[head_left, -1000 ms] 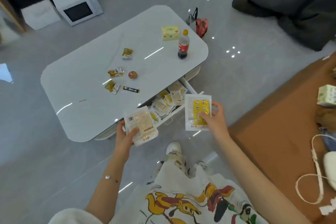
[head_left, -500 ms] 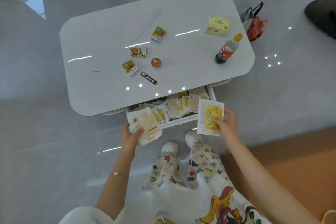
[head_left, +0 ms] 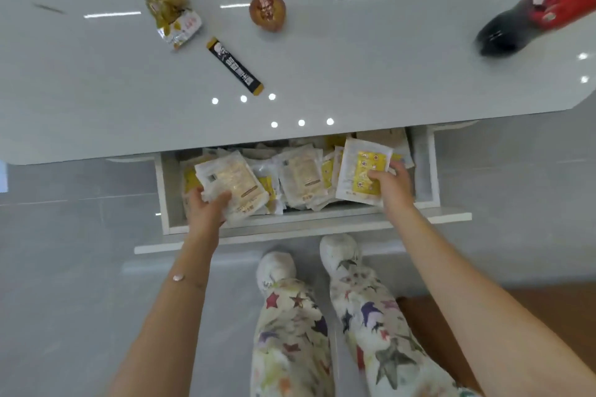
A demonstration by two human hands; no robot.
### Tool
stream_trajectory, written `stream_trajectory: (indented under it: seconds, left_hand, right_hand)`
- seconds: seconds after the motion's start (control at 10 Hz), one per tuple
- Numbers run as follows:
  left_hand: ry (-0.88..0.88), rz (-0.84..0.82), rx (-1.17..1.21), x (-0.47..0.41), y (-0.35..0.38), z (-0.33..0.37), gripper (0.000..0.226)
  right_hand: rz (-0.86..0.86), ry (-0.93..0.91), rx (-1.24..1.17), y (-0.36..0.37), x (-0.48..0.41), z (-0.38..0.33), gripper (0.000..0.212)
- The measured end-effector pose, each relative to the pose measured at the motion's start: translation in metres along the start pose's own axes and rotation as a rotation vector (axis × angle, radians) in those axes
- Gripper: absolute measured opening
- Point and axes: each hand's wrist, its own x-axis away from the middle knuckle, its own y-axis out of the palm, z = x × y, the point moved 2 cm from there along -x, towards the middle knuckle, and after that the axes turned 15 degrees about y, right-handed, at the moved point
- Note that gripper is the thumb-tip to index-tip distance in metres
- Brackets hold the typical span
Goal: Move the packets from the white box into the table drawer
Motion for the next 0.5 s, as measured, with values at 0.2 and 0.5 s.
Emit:
stream_trajectory:
  seconds: [0.2, 0.5]
  left_hand:
    - [0.035, -0.038, -0.075, -0.021, 0.013, -0.032, 0.038]
    - [0.252, -0.026, -0.454, 0.005, 0.028, 0.011, 0.064]
  right_hand:
    - [0.039, -0.061, 0.024, 0.023, -0.043, 0.018, 0.033]
    - [0.201, -0.240, 0.497, 0.015, -0.006, -0.003, 0.067]
